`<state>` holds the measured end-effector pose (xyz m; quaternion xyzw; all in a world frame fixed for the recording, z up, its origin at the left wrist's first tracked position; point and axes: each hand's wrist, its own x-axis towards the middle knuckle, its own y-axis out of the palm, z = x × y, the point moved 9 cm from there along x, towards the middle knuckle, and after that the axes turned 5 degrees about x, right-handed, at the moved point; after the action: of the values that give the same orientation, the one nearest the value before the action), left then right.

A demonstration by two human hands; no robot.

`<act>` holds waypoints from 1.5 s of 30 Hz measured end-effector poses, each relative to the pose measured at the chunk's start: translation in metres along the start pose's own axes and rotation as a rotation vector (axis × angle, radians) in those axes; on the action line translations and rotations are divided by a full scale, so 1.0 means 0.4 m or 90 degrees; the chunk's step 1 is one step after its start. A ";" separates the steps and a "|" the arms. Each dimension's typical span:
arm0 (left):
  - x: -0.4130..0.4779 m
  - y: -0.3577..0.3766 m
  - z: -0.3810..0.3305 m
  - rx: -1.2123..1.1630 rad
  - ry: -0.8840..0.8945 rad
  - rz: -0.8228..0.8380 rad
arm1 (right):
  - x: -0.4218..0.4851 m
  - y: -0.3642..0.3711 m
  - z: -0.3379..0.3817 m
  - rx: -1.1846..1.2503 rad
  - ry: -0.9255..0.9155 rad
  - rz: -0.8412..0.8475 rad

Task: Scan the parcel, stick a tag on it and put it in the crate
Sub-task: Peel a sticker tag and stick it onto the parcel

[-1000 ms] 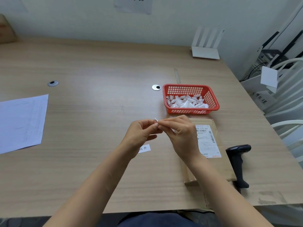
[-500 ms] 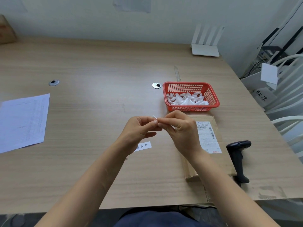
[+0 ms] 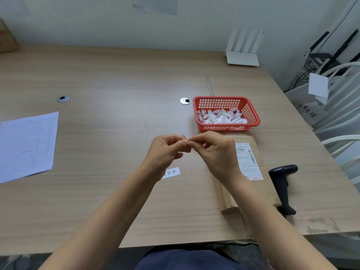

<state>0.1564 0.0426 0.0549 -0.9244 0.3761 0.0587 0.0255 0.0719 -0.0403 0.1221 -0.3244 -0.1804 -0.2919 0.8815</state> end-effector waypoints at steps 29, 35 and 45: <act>-0.034 -0.011 -0.045 0.037 0.153 -0.123 | -0.035 -0.012 -0.030 0.076 0.064 -0.151; -0.008 -0.007 -0.027 0.031 0.109 -0.134 | -0.032 -0.052 -0.115 0.206 0.243 -0.200; 0.114 0.051 0.006 0.071 0.034 -0.137 | -0.045 -0.277 -0.293 0.271 0.379 -0.422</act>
<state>0.1743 -0.0034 0.0467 -0.9578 0.2777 0.0100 0.0728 0.0034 -0.1812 0.0797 0.0354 -0.0698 -0.5931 0.8013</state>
